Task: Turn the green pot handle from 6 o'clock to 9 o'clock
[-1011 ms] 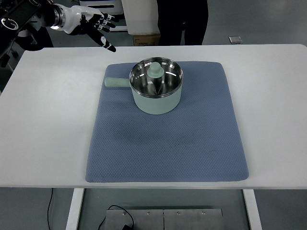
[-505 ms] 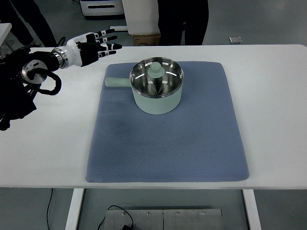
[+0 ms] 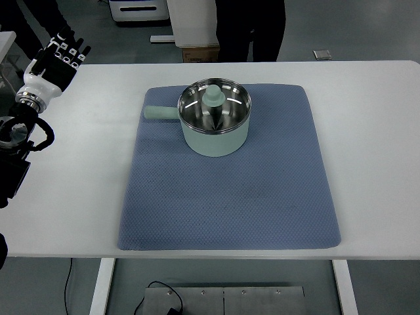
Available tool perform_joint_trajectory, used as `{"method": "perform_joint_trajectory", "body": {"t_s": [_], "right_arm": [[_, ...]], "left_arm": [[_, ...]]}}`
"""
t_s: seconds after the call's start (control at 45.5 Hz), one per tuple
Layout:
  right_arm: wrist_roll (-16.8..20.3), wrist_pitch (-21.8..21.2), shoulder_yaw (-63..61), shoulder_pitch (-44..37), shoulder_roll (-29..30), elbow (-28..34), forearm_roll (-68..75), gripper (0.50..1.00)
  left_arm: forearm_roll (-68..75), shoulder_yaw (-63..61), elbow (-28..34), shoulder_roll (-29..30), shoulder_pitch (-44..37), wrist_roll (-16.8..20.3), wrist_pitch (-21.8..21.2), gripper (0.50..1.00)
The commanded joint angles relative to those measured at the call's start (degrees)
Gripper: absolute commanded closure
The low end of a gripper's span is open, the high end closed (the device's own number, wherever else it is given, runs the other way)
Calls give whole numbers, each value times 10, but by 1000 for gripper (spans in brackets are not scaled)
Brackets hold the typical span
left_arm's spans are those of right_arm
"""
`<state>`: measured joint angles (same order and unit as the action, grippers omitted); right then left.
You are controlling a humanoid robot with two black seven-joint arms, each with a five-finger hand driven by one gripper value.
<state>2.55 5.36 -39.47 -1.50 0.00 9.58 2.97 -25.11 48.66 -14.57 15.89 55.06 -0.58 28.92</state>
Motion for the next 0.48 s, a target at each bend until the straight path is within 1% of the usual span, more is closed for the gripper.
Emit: {"method": "perform_joint_trajectory", "body": {"t_s": [0.0, 0.176, 0.462], "right_arm": [[0, 0, 0, 1, 0, 0, 0, 500], [0, 0, -1, 0, 0, 3, 0, 500], [3, 0, -2, -1, 0, 3, 3, 500]], "left_arm": [[-9, 19, 0, 0, -15, 13, 3, 500], [-10, 19, 0, -2, -35, 18, 2, 500], [-8, 19, 0, -7, -41, 21, -2, 500]]}}
